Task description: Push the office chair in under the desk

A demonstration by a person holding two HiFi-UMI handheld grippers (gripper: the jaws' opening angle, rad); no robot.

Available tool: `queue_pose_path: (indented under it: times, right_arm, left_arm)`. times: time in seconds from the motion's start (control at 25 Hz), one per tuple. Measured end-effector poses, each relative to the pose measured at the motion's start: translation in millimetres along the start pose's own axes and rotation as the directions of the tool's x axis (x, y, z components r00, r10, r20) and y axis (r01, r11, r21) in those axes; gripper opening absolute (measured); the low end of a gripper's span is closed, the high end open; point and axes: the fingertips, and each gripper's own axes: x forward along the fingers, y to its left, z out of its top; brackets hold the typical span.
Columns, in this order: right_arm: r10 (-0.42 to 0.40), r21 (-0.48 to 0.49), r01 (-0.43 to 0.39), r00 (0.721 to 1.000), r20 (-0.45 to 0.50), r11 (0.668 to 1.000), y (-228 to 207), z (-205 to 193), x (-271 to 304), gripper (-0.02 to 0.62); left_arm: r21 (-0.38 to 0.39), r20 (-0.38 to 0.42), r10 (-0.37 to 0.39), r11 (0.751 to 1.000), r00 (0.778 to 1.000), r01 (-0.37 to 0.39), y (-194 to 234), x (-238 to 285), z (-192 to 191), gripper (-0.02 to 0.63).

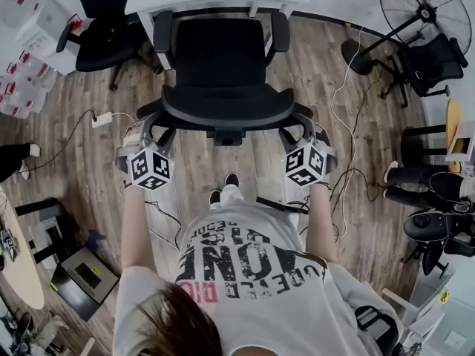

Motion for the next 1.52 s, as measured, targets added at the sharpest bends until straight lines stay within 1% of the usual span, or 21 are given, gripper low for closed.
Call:
queue_pose_path:
  times: [0.44,0.84,1.12,1.32,1.52]
  right_arm:
    - [0.004,-0.015,-0.004,1.000,0.029,1.000,-17,-6,9,0.192]
    - [0.002,-0.031,0.000,0.998,0.058,1.000,-28,-9,16,0.192]
    - [-0.004,-0.031,0.005,0.999,0.037,1.000,-44,-18,27,0.192]
    - [-0.007,-0.035,0.008,0.999,0.041,0.999,-48,-17,28,0.192]
    - [0.002,-0.031,-0.001,1.000,0.025,1.000,-50,-13,32,0.192]
  left_arm:
    - [-0.006,-0.004,0.006,1.000,1.000,-0.006,5,12,9,0.219]
    - [-0.033,-0.035,0.024,0.999,0.999,-0.025,11,19,17,0.222]
    - [-0.022,-0.004,0.032,0.999,0.999,-0.032,11,32,26,0.222]
    - [-0.026,0.007,0.032,0.999,0.999,-0.032,16,33,30,0.222]
    - [-0.013,0.022,0.015,1.000,1.000,-0.015,22,39,24,0.222]
